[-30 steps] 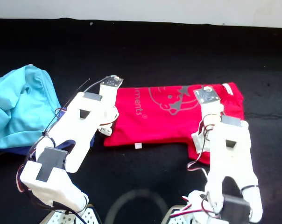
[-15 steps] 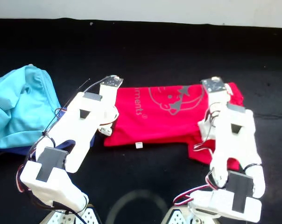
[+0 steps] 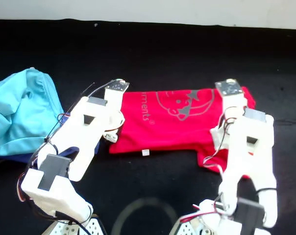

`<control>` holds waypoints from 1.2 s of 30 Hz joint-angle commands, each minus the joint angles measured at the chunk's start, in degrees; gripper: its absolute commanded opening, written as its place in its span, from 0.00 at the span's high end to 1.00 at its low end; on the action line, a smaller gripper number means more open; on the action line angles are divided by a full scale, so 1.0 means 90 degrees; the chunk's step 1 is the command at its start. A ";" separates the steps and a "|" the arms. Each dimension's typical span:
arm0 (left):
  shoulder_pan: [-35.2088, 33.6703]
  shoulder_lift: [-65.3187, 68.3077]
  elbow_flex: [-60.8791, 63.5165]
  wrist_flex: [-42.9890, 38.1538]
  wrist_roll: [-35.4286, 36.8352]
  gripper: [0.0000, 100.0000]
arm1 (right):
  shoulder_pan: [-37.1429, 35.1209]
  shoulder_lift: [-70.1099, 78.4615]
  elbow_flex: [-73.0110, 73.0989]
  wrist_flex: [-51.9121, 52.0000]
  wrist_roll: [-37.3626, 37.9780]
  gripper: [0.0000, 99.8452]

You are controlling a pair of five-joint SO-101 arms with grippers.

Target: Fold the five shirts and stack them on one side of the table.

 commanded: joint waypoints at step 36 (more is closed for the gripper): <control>-0.0015 -0.0034 -0.0034 -0.0342 -0.0039 0.99 | -0.0288 0.0943 0.1314 -0.2222 0.0049 0.90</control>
